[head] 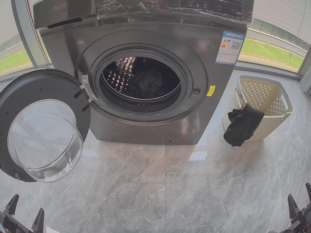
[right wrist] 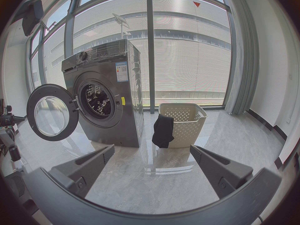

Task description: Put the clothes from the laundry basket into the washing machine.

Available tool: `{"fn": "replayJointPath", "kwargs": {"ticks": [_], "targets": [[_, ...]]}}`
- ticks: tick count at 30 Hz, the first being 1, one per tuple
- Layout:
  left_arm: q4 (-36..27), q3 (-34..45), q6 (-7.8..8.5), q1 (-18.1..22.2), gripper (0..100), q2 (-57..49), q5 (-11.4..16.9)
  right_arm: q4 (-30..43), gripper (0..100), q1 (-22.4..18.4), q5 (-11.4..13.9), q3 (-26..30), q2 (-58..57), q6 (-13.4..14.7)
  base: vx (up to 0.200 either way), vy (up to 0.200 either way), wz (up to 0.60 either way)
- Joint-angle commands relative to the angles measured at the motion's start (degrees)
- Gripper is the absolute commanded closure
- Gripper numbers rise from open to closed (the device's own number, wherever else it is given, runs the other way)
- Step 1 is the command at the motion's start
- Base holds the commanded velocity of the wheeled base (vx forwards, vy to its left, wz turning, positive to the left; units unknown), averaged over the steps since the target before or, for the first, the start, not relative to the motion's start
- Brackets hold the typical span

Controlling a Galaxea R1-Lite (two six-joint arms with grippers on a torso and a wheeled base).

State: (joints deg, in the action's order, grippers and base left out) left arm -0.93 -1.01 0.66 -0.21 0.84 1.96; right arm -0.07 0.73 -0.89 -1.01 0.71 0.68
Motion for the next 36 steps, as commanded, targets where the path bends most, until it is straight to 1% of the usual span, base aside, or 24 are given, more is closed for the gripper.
{"fn": "replayJointPath", "kwargs": {"ticks": [1,3,18,32,36], "targets": [[0.1,0.8,-0.13,0.0,0,-0.8,0.0,0.0,0,0.1,0.0,1.0,-0.7,0.0,0.000,0.000,0.00],[0.1,0.8,-0.13,0.0,0,-0.8,0.0,0.0,0,0.1,0.0,1.0,-0.7,0.0,0.000,0.000,0.00],[0.1,0.8,-0.22,-0.1,0,-0.8,0.0,0.0,0,0.0,0.0,1.0,-0.7,0.0,0.000,-0.200,0.00],[0.1,0.8,-0.22,0.0,0,-0.8,0.0,0.0,0,0.1,0.0,1.0,-0.7,0.0,0.000,0.000,0.00],[0.1,0.8,-0.22,0.0,0,-0.8,0.0,0.0,0,0.1,0.0,1.0,-0.7,-0.1,0.000,-0.200,0.00]]}}
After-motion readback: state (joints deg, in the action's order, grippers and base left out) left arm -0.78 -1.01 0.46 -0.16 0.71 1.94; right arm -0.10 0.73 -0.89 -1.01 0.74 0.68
